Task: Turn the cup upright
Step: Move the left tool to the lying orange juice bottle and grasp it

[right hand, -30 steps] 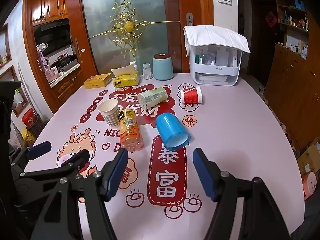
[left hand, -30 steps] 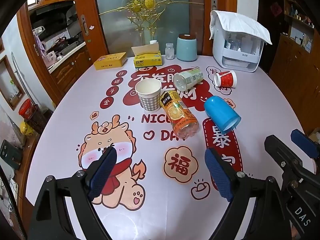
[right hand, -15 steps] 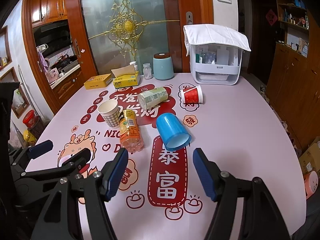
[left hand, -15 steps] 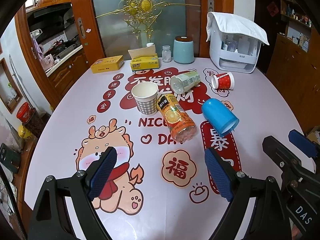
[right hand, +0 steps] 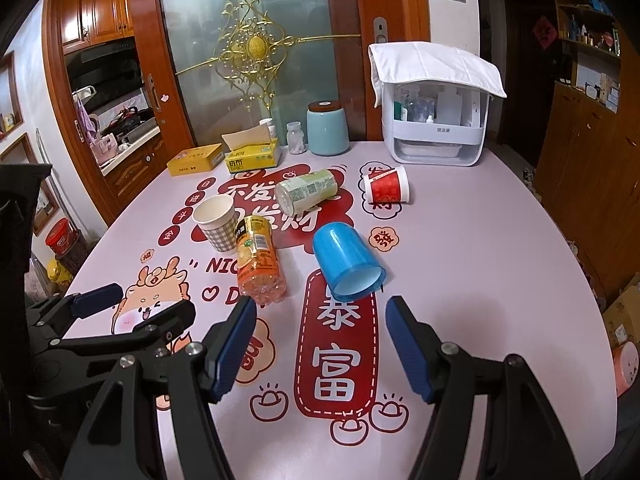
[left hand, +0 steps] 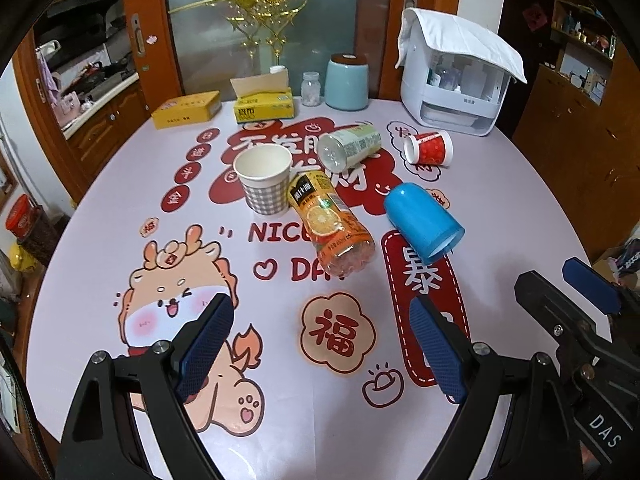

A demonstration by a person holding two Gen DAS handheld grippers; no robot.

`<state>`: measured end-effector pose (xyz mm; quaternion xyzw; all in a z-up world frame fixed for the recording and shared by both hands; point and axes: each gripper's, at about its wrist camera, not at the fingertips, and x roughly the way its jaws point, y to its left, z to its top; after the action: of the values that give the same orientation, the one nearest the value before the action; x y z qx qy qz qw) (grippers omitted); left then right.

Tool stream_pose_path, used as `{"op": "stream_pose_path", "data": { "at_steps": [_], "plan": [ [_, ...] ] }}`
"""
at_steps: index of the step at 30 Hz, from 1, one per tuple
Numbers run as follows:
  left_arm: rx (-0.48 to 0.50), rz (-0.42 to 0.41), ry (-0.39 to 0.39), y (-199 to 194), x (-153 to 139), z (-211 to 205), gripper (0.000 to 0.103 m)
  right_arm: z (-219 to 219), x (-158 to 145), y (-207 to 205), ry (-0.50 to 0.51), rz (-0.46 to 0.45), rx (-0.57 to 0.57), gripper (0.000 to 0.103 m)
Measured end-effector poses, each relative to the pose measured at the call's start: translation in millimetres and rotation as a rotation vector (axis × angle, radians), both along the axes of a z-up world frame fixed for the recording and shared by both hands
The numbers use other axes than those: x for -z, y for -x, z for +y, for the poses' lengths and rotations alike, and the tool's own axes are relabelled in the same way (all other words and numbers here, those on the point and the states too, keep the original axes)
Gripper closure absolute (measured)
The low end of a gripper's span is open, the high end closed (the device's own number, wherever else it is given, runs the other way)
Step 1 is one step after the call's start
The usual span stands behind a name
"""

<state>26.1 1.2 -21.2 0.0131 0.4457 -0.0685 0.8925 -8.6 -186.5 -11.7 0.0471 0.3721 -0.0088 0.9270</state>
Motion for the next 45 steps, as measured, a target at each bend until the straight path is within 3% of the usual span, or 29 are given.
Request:
{"op": "stream_pose_path", "data": {
  "at_steps": [15,24,38,45],
  "plan": [
    [-0.043,0.075,0.052,-47,30,5,0.015,-18,35,-29,-0.037,0.052,0.062,0.036],
    [-0.075,0.043,0.017,-57,33,0,0.015,-18,37,-37,0.001,0.026,0.088,0.036],
    [-0.118,0.131,0.011,-105,72,-10,0.015,-26,62,-77,-0.008,0.045,0.126,0.035],
    [-0.147,0.136,0.038,-122,81,-15,0.015,-28,79,-90,-0.017,0.071,0.136,0.036]
  ]
}}
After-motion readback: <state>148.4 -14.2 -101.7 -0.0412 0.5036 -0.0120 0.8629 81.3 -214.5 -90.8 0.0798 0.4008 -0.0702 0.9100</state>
